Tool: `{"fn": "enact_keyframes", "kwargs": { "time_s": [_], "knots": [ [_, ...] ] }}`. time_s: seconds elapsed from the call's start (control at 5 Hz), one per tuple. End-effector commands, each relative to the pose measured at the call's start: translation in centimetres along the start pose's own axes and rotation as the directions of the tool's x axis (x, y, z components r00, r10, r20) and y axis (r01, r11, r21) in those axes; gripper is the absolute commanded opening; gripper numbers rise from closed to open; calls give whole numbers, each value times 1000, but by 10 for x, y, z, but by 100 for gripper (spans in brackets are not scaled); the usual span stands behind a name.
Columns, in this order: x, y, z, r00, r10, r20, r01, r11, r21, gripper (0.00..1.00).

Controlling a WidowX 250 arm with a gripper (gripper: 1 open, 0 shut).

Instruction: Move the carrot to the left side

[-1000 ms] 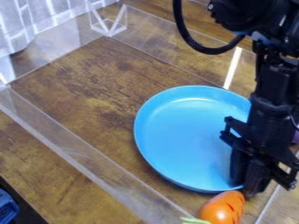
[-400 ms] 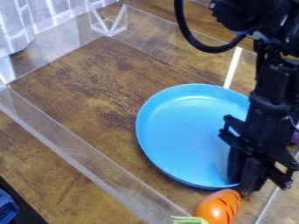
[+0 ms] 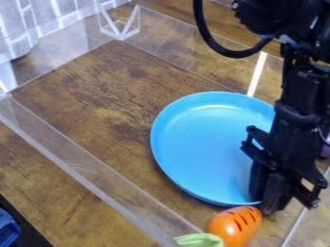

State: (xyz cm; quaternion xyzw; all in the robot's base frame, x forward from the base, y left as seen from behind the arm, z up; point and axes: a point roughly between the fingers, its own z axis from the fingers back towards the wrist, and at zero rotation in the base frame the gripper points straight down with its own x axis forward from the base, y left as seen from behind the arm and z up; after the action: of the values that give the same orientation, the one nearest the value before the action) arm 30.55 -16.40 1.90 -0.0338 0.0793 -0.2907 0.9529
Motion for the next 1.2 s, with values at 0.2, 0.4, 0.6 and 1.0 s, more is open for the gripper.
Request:
{"fn": "enact_keyframes", "kwargs": {
  "time_s": [0.2,0.4,0.6,1.0],
  "knots": [
    [-6,9,-1,999,-23,-35,24,999,23,0],
    [-7,11,3,999,-32,-38,33,999,31,0],
    [-8,12,8,998,-39,-39,41,998,40,0],
    [-9,14,15,998,-56,-39,58,997,50,0]
  ]
}}
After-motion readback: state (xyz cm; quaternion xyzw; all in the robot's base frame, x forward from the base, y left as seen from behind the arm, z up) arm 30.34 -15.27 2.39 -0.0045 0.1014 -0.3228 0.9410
